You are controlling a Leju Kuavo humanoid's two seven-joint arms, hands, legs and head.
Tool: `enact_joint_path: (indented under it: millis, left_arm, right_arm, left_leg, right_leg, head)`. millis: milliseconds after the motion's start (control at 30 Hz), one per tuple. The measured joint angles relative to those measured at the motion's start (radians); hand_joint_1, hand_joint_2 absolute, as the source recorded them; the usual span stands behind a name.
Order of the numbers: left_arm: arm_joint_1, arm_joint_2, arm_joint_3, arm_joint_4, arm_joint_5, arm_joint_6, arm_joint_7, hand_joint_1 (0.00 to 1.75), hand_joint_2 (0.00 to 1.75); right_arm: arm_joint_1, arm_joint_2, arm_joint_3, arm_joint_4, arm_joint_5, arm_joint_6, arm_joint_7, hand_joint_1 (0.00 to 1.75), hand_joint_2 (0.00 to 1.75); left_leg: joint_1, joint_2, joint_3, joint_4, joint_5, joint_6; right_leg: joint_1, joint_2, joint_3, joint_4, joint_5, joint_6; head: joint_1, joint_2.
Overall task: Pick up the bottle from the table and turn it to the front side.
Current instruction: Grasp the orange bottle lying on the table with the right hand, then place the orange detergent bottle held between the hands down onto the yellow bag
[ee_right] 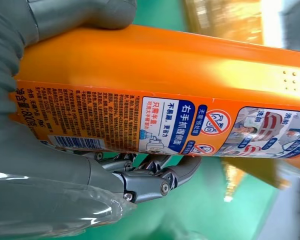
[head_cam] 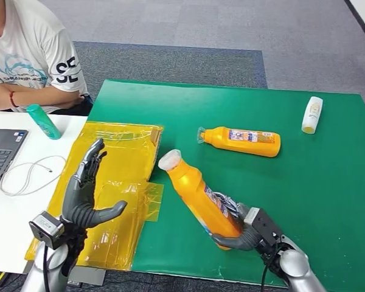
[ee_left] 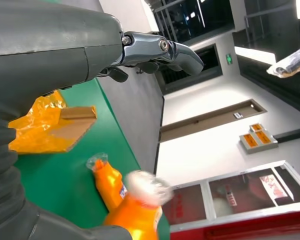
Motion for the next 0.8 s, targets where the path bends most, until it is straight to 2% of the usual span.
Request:
enact_joint_path:
  millis: [200, 467, 600, 800]
  left_arm:
    - [-0.002, 0.007, -0.008, 0.015, 0.052, -0.045, 0.006, 0.00, 1.75]
    - [-0.007, 0.014, -0.008, 0.042, 0.124, -0.126, 0.002, 0.00, 1.75]
    - [-0.041, 0.028, -0.010, 0.095, 0.223, -0.255, -0.009, 0.00, 1.75]
    - [-0.138, 0.071, -0.019, 0.255, 0.342, -0.467, -0.027, 0.00, 1.75]
  right_arm:
    - [-0.002, 0.057, -0.035, -0.006, -0.021, 0.010, -0.047, 1.75, 1.75]
    - [-0.014, 0.107, -0.048, -0.042, -0.021, 0.020, -0.059, 1.75, 1.75]
    - [-0.029, 0.121, -0.047, -0.050, -0.020, 0.035, -0.066, 1.75, 1.75]
    - [-0.073, 0.130, -0.007, -0.049, 0.044, 0.017, -0.093, 1.75, 1.75]
  left_leg:
    - [0.000, 0.000, 0.000, 0.000, 0.000, 0.000]
    - [0.000, 0.000, 0.000, 0.000, 0.000, 0.000]
    - [0.000, 0.000, 0.000, 0.000, 0.000, 0.000]
    - [0.000, 0.000, 0.000, 0.000, 0.001, -0.001]
  right_leg:
    - [0.000, 0.000, 0.000, 0.000, 0.000, 0.000]
    - [0.000, 0.000, 0.000, 0.000, 0.000, 0.000]
    - [0.000, 0.000, 0.000, 0.000, 0.000, 0.000]
    - [0.001, 0.000, 0.000, 0.001, 0.001, -0.001]
  head:
    - [0.000, 0.000]
    - [0.000, 0.000]
    - [0.000, 0.000]
    - [0.000, 0.000]
